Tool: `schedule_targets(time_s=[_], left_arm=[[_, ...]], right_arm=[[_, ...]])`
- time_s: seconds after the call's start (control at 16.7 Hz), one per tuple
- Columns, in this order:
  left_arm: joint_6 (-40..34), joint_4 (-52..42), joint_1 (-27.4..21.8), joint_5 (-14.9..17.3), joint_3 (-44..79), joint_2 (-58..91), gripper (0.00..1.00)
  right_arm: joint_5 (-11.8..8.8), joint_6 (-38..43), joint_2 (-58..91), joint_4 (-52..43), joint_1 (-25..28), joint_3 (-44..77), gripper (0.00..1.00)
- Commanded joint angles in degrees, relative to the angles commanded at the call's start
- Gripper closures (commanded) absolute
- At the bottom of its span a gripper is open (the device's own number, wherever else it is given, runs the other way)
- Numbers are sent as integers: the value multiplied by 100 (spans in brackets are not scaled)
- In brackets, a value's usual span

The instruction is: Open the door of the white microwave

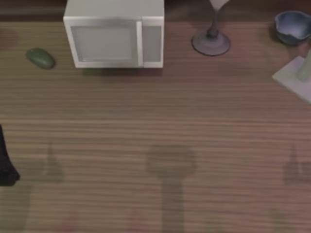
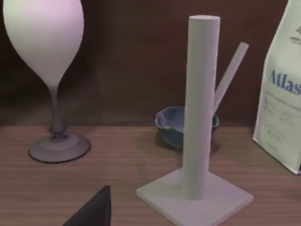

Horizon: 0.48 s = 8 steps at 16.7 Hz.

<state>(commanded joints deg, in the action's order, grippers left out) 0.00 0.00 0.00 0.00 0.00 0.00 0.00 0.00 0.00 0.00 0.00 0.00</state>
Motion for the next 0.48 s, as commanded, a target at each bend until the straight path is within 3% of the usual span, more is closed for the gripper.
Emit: schedule_targets(time_s=[0.24,0.48], left_arm=[[-40,-85,-70,-43,168,176,0],[-300,-523,-444,-288,1169,1266,0]], right_arm=[[0,0,0,0,0,0,0],[0,0,0,0,0,0,0]])
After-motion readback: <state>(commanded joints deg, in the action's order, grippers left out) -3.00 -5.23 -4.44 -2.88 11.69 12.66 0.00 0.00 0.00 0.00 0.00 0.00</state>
